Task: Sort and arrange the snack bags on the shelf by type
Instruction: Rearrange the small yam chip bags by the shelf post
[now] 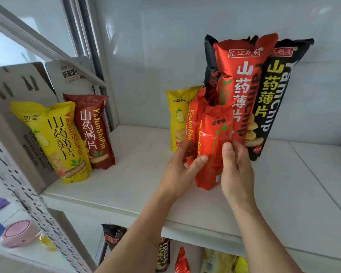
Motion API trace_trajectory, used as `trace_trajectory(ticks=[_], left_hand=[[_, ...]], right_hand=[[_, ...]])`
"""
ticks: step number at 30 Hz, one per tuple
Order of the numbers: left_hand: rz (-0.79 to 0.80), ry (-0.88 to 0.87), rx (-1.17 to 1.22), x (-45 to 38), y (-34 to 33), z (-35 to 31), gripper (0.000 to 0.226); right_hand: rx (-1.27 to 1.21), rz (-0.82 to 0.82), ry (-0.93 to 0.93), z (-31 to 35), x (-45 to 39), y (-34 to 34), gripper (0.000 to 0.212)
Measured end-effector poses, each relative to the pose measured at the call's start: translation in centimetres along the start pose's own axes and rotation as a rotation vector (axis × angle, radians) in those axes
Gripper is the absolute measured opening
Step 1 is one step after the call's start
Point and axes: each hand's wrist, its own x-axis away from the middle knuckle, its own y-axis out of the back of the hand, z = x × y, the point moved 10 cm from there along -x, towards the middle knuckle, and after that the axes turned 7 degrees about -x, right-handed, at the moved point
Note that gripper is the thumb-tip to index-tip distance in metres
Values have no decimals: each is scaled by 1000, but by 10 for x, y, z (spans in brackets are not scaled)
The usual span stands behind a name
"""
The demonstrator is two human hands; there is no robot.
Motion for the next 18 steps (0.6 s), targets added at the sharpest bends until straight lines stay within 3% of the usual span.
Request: trace_trajectory(ticks=[2, 6, 12, 18], left_hand=[[0, 3, -5, -2, -1, 3, 56], [-50, 39, 40, -4, 4, 7, 27], [-194, 70, 26, -15, 20, 12, 29], [-240, 86, -148, -38, 22, 9, 64]], right_hand=[[-36, 58, -35, -4, -3, -4, 32], [-109, 170, -58, -7, -9, -12, 33], [-141, 196, -109, -20, -17, 3, 63], [-109, 239, -134, -21, -12, 10, 55]])
